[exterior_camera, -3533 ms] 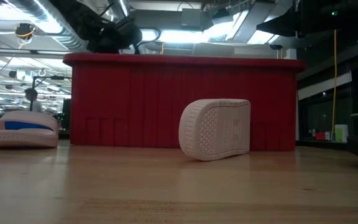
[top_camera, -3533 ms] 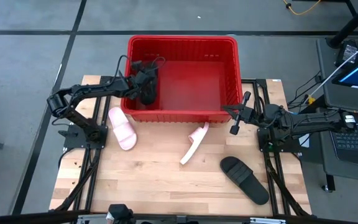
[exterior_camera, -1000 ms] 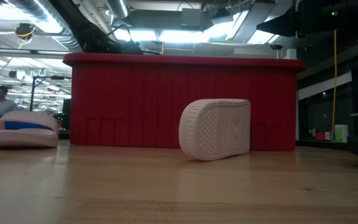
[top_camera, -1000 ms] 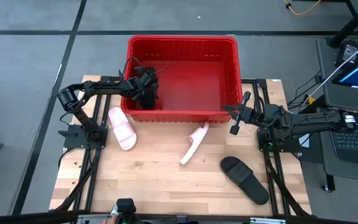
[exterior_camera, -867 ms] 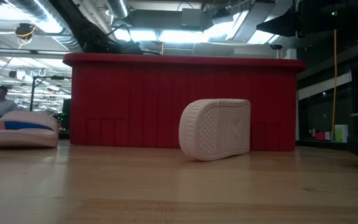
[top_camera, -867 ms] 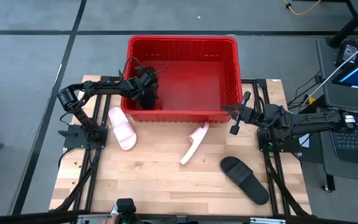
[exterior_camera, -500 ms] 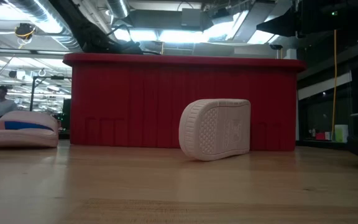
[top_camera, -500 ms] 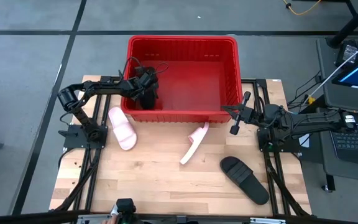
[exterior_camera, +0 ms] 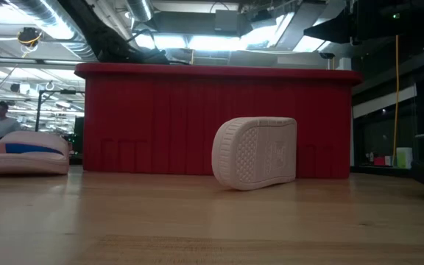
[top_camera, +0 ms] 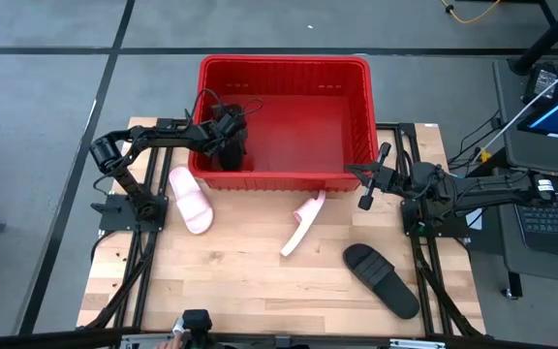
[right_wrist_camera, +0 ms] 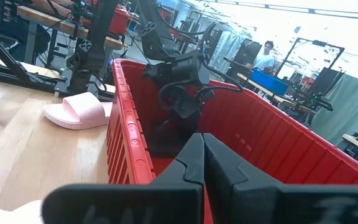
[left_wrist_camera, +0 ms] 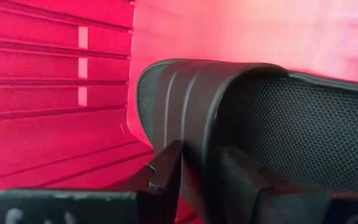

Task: Pick and place slides into bin
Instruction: Put the left black slide into the red bin, then put the black slide into the red bin

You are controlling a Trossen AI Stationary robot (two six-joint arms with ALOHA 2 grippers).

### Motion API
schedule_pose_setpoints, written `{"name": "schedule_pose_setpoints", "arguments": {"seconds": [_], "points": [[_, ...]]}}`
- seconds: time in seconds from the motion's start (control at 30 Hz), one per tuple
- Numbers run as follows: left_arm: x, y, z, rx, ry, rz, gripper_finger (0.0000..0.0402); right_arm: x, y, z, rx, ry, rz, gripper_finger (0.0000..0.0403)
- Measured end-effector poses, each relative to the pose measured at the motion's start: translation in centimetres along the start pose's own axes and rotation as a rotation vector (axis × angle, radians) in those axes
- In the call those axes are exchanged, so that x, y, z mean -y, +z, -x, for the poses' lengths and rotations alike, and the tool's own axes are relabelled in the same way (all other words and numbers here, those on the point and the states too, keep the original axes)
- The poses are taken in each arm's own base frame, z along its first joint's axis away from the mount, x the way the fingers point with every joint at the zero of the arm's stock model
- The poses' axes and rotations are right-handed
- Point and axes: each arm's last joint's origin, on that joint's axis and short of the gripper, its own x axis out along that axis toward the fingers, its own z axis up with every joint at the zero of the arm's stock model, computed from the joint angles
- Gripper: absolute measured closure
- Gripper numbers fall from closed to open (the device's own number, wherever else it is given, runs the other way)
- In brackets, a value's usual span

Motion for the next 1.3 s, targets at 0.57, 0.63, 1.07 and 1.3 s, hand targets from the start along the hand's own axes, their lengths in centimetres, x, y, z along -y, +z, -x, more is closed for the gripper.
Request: {"name": "schedule_pose_setpoints", "arguments": {"seconds": [0.57, 0.63, 1.07, 1.3], "points": [[-0.1, 0.1, 0.1, 0.002, -0.024, -0.028, 0.0285, 0.0, -0.1, 0.0, -0.006, 0.002, 0.028, 0.0397], [-0.3, 0.2, 0.3, -0.014, -0.039, -0.042, 0.0285, 0.0, -0.1, 0.0, -0.006, 0.003, 0.028, 0.0397], [-2.2, 1.2, 1.5, -0.025, -0.102, -0.060, 0.0285, 0.0, -0.1, 0.0, -0.006, 0.003, 0.029, 0.0397], [-3.8, 1.5, 3.0, -0.036, -0.150, -0.085, 0.0285, 0.0, -0.1, 0.0, -0.006, 0.003, 0.029, 0.0397]]}}
